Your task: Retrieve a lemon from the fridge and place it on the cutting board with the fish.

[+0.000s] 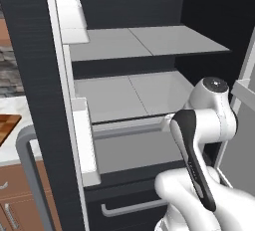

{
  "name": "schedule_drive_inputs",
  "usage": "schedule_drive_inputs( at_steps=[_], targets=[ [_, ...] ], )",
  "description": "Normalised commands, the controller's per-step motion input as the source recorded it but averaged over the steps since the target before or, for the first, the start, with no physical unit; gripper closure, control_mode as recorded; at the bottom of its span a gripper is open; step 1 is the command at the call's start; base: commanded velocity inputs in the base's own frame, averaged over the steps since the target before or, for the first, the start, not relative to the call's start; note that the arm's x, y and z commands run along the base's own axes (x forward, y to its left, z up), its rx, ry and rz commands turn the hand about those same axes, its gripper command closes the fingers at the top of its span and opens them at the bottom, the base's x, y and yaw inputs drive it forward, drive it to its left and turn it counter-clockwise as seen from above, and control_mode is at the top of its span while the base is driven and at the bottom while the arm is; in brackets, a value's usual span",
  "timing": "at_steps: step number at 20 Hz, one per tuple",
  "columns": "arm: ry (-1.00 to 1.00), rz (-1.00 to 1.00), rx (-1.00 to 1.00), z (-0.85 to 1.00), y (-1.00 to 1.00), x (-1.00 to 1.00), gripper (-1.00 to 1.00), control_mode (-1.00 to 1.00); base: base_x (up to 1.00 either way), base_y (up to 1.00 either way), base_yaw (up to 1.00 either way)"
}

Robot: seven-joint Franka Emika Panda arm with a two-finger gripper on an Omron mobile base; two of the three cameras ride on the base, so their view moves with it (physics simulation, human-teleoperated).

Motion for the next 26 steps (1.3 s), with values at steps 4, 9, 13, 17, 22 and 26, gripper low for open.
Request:
schedule_drive_inputs(
  at_steps=[4,9,13,17,22,26],
  targets=[
    [0.00,0.00,0.00,0.00,0.00,0.00,1.00,1.00,-0.36,0.00,0.00],
    [0.00,0.00,0.00,0.00,0.00,0.00,1.00,1.00,-0.62,0.00,0.00],
    [0.00,0.00,0.00,0.00,0.00,0.00,1.00,1.00,-0.73,0.00,0.00],
    [0.00,0.00,0.00,0.00,0.00,0.00,1.00,1.00,-0.79,0.00,0.00],
    [0.00,0.00,0.00,0.00,0.00,0.00,1.00,1.00,-0.75,0.08,0.00],
    [0.00,0.00,0.00,0.00,0.00,0.00,1.00,1.00,-0.63,0.36,0.00]
  ],
)
